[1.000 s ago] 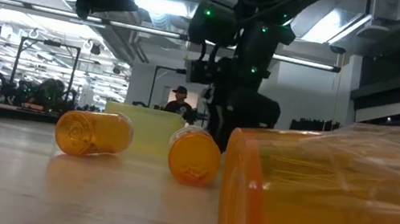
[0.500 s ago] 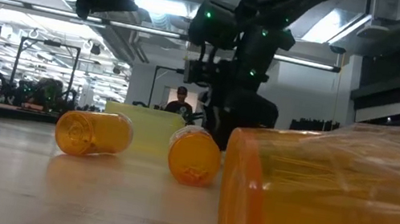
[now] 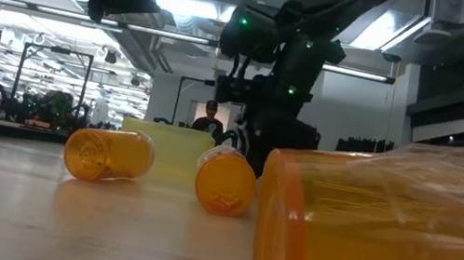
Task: Pick and place medicine bottles into bin by pill shape (circle, oval)
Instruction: Put the yellow pill bottle into the blue bin
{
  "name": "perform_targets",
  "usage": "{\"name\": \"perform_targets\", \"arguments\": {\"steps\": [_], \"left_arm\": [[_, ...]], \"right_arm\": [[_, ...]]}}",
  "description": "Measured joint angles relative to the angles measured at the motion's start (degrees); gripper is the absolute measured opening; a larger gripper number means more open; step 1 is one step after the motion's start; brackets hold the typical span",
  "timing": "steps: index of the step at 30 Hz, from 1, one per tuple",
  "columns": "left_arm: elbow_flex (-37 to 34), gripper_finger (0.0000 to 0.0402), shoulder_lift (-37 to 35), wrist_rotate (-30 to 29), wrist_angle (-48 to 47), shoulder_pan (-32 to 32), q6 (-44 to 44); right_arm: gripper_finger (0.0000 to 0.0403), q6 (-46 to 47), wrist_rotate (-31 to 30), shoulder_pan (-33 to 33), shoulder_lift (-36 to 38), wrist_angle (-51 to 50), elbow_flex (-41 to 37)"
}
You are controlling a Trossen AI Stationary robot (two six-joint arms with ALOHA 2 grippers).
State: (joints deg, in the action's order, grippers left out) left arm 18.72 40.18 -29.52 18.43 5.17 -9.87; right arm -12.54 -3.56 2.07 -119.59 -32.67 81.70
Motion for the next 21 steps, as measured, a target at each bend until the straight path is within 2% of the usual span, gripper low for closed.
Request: {"name": "perform_targets", "arguments": {"steps": [5,9,14,19,21], "left_arm": [[0.00,0.0165,-0.02,-0.01,0.01,-0.01,0.00],[0.00,0.0165,0.00,0.00,0.01,-0.02,0.00],[0.00,0.0165,0.00,0.00,0.01,0.00,0.00],[0.00,0.0165,0.00,-0.02,0.01,-0.02,0.00],[0.02,0.0165,-0.02,0.00,-0.01,0.00,0.00]], "right_arm": [[0.0094,4.55,-0.07,0.37,1.33,-2.99,2.82],[0.0097,5.23,-0.02,1.55,5.87,-3.53,5.34],[0.0101,11.61,-0.33,5.38,13.83,-4.57,5.92],[0.0102,16.84,-6.88,10.60,20.11,-11.33,6.00],[0.0103,17.73,-7.36,12.74,21.46,-14.97,6.00]]}}
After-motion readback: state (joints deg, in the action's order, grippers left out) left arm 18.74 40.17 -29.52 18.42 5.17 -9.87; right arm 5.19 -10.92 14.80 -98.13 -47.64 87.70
